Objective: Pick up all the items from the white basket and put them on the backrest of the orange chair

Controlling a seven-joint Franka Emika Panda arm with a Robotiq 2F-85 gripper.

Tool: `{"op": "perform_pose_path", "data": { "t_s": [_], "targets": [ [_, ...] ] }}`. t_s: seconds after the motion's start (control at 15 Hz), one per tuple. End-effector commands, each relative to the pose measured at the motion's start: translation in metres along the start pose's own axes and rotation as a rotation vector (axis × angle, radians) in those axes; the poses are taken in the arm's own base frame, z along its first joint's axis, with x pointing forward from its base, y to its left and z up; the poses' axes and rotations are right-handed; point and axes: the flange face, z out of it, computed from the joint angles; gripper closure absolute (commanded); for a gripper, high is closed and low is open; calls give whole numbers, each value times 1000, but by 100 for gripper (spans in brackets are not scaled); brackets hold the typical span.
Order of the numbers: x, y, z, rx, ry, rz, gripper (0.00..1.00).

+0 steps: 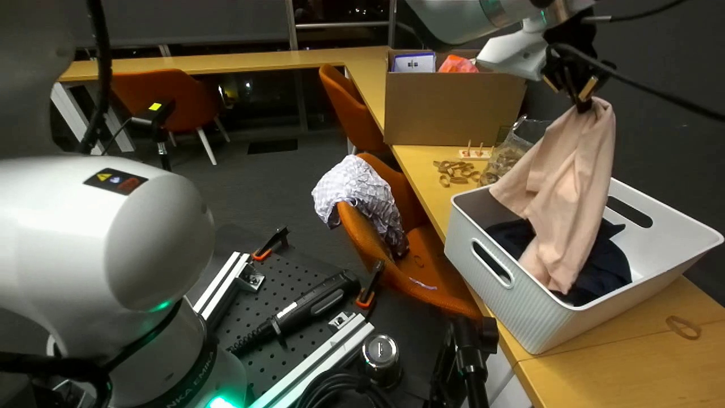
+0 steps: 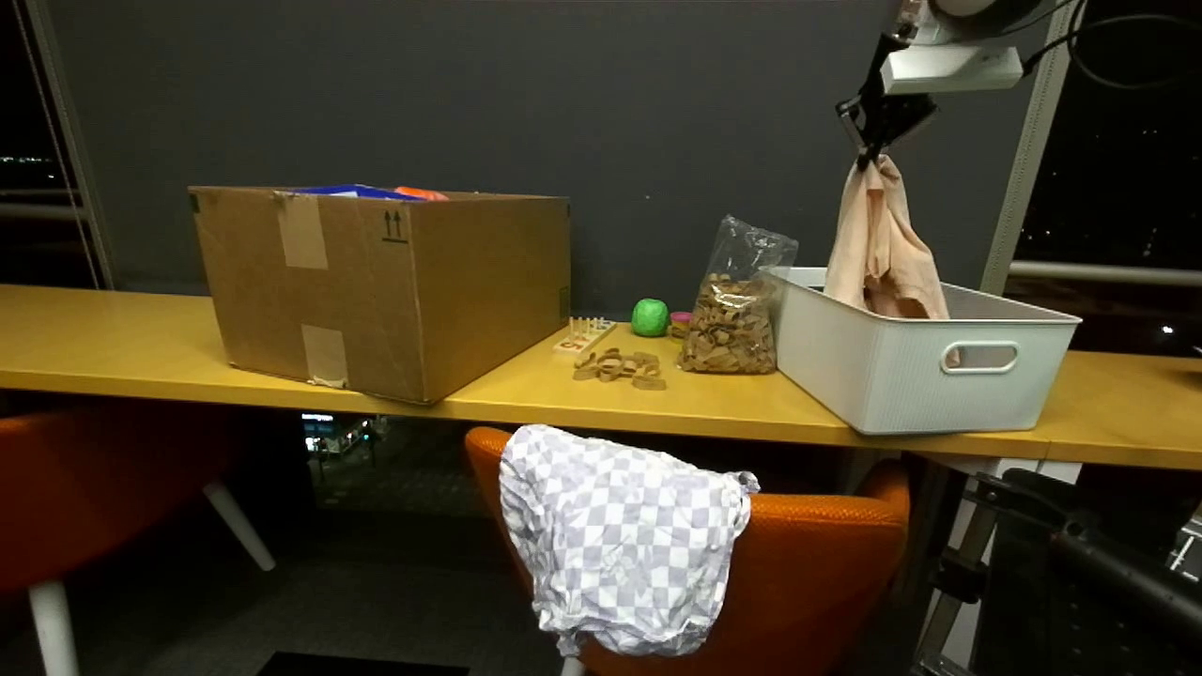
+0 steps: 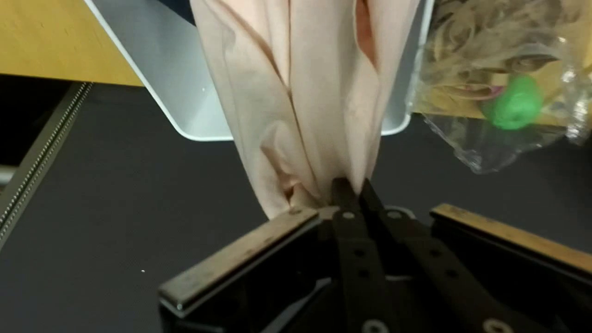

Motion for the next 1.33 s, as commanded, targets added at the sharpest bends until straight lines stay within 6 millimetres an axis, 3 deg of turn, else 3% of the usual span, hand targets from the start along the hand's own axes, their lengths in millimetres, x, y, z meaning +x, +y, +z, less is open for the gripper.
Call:
{"op": "perform_pose_path", "data": {
  "t_s": [0.0, 0.2, 0.4, 0.6, 0.87, 1.07, 1.27],
  "targets": [
    [7, -19, -70, 90, 45, -74, 99],
    [3, -54, -131, 193, 117, -194, 99],
    [-16, -90, -198, 332, 144, -301, 99],
    [-52, -122, -268, 432, 80, -403, 99],
    [-128, -156, -354, 451, -104, -520, 99],
    [-158, -174, -341, 408, -168, -536, 99],
    [-172, -185, -296, 343, -155, -531, 99]
  ]
}}
